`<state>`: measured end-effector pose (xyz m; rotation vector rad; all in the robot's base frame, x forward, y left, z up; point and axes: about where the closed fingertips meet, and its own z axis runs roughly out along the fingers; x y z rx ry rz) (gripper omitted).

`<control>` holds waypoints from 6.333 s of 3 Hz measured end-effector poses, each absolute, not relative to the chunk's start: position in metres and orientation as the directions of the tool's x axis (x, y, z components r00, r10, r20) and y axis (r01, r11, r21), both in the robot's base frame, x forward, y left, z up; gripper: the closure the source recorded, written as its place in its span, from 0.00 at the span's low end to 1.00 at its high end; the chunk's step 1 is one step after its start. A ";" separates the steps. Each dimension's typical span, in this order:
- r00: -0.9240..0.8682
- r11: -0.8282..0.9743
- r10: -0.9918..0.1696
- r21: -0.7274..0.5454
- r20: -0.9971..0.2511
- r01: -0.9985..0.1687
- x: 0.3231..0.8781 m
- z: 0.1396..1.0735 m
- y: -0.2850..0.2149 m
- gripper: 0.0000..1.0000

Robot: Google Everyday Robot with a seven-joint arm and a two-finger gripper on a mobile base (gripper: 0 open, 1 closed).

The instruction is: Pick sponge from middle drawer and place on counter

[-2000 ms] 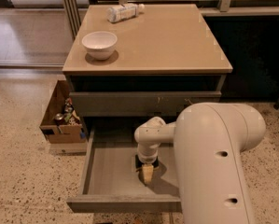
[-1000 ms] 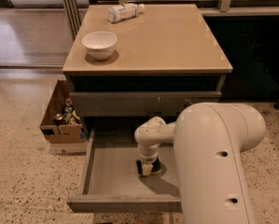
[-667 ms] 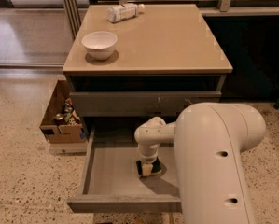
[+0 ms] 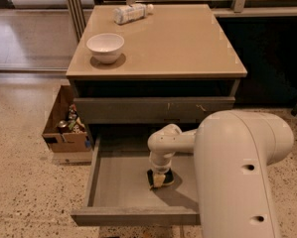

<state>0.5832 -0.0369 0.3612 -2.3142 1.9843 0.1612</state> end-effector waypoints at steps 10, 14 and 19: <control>0.232 -0.224 -0.973 -0.220 -0.014 -0.950 0.565 0.656 -0.101 1.00; 0.243 -0.250 -0.968 -0.247 0.058 -0.936 0.580 0.765 -0.108 1.00; 0.268 -0.366 -0.922 -0.398 0.281 -0.841 0.611 0.868 -0.107 1.00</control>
Offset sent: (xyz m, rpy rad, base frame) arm -0.0247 -0.0384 0.0872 0.0242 -0.0774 0.0348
